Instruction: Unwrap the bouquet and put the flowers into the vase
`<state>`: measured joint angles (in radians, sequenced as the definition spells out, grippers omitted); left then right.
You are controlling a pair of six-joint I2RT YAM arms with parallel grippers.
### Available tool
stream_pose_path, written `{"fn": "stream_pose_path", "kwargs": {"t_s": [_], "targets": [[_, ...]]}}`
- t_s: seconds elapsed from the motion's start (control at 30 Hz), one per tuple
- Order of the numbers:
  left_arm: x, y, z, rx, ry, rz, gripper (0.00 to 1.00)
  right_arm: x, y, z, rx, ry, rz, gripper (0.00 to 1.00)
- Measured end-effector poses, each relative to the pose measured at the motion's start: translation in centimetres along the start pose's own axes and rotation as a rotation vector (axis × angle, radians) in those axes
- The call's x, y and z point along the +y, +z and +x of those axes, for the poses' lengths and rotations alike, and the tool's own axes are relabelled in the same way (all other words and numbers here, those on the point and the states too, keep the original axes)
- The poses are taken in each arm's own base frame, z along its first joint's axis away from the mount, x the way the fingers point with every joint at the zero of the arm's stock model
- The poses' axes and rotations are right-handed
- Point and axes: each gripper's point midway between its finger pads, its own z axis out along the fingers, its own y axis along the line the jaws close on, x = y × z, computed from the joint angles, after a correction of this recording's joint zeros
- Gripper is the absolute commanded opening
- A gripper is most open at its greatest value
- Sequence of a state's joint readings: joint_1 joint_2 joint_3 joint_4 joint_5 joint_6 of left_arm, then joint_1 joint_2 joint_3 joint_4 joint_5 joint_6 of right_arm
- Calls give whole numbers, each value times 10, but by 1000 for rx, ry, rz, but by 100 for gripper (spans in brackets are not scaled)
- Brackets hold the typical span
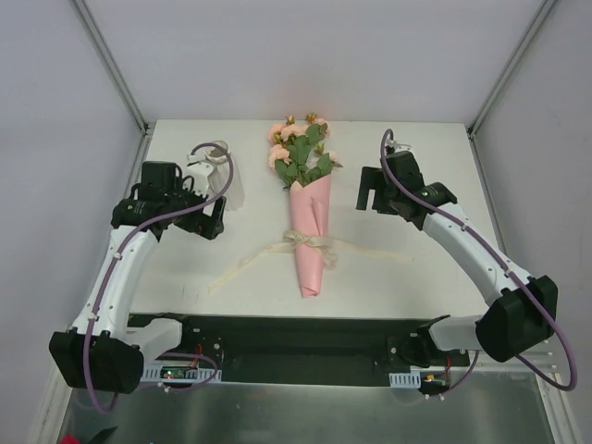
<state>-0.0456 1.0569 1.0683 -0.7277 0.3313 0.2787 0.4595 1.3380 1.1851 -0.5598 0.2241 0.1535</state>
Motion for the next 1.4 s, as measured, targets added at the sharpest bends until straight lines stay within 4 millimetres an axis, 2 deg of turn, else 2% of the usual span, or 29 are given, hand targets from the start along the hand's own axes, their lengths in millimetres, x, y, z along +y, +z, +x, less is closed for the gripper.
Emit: {"fn": "stream_pose_path", "kwargs": {"t_s": [0.27,0.43,0.63,0.77,0.9,1.07,1.4], "targets": [[-30,27,-5,104,106,82,99,-22,6,9,26,49,69,97],[-44,53,-16,151,171,129,99,-40,13,26,60,123,116,97],[-66,99,-19,219,271,183,99,-48,20,35,71,211,142,98],[-72,137,-16,275,321,198,99,-49,25,35,59,243,141,99],[-74,163,-12,301,346,216,99,-47,30,38,57,271,123,99],[-81,173,-1,305,393,238,99,-39,39,51,79,312,80,96],[-96,177,47,386,477,297,98,-18,56,71,135,347,24,95]]}}
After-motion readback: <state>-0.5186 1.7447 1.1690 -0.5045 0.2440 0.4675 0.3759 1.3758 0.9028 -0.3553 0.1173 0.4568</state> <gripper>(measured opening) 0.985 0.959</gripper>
